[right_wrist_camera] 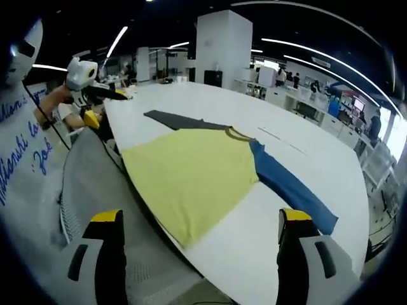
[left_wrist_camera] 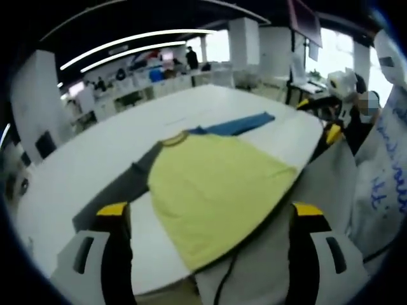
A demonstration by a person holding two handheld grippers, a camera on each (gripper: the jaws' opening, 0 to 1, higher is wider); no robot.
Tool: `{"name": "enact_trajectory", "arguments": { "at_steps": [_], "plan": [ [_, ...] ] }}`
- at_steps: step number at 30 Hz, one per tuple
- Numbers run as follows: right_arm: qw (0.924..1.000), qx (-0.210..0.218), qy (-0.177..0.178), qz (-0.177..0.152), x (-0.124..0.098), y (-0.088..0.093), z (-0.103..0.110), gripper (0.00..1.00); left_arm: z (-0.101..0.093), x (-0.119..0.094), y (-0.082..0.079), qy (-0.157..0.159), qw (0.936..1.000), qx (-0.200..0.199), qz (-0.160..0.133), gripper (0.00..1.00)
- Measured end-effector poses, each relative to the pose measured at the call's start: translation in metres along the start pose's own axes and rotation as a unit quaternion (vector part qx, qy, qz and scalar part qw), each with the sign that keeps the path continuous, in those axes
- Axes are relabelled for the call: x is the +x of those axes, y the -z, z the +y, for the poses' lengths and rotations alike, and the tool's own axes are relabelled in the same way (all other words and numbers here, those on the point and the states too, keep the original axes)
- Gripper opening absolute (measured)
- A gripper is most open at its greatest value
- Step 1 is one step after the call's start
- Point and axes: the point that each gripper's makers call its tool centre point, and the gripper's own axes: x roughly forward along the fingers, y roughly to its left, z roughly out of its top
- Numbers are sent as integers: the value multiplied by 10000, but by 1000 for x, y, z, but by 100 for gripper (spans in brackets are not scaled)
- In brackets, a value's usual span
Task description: Fold the garment on the visible template until the final outline fits inside the template.
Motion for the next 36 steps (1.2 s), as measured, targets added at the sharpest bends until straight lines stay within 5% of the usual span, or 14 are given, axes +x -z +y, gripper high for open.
{"name": "enact_trajectory", "arguments": {
  "at_steps": [6, 10, 20, 36],
  "plan": [
    [9999, 82, 85, -64, 1, 3, -17, 100, -2, 2, 1, -36, 9999, -62, 73, 99],
    [9993, 152, 289, -154, -2, 2, -37, 100, -4, 3, -16, -2, 9993, -167, -334, 99],
    [9956, 357, 770, -407, -14, -2, -81, 100, -3, 8, -23, 68, 9997, -97, -232, 99],
    [9880, 794, 1318, -152, -15, 40, -168, 100, 2, 6, -21, 85, 9999, -7, 53, 99]
  ]
}}
